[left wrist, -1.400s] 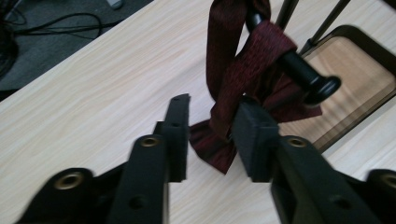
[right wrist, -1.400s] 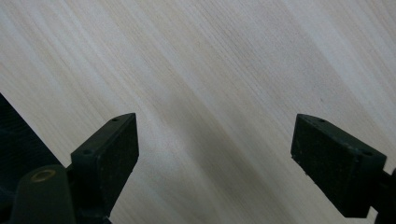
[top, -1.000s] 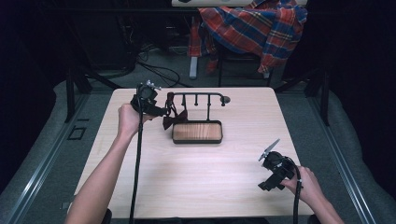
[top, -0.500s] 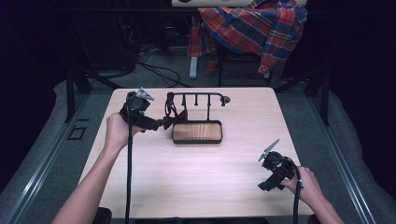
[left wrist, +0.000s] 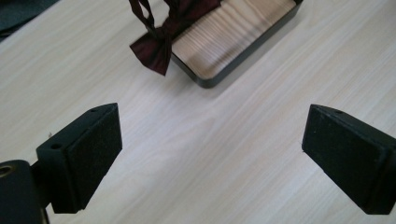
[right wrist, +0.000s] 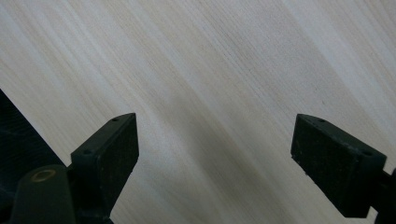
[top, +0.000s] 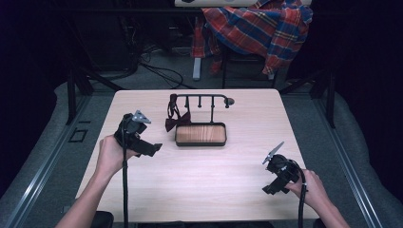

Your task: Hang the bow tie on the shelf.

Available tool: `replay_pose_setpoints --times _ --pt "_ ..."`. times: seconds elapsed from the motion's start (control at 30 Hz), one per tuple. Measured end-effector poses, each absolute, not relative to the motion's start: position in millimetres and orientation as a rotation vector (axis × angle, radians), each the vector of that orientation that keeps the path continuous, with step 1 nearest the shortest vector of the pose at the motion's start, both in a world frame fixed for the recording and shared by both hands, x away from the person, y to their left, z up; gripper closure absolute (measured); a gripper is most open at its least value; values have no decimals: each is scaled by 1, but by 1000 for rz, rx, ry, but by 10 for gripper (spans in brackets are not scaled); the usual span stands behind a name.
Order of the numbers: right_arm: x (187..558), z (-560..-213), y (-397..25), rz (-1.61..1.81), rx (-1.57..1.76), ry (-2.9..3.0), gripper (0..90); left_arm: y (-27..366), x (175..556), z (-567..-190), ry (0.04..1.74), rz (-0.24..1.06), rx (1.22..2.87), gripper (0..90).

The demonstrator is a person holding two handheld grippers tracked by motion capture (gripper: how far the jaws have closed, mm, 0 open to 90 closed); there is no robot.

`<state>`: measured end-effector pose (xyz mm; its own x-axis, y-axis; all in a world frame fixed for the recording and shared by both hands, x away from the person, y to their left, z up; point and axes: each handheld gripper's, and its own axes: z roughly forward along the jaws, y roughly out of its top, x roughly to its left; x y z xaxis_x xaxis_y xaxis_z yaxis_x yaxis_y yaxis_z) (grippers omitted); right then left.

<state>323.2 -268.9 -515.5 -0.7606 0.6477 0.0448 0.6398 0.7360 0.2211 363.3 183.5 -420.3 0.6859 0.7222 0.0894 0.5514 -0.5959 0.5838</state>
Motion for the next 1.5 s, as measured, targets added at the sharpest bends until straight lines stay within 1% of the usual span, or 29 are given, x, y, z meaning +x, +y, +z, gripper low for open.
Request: replay_pose_setpoints --times 0.3,0.83,1.33,1.5 --pt "323 -516 -269 349 1072 2892 148 189 351 -445 1020 377 2401 31" --pt "324 -516 -267 333 1054 2900 148 193 343 -481 1077 302 2460 11" --pt "323 -517 -266 338 1044 2905 148 200 346 -513 1146 239 2505 6" --pt "323 -516 -265 345 1034 2915 148 201 349 -516 1158 228 2498 4"
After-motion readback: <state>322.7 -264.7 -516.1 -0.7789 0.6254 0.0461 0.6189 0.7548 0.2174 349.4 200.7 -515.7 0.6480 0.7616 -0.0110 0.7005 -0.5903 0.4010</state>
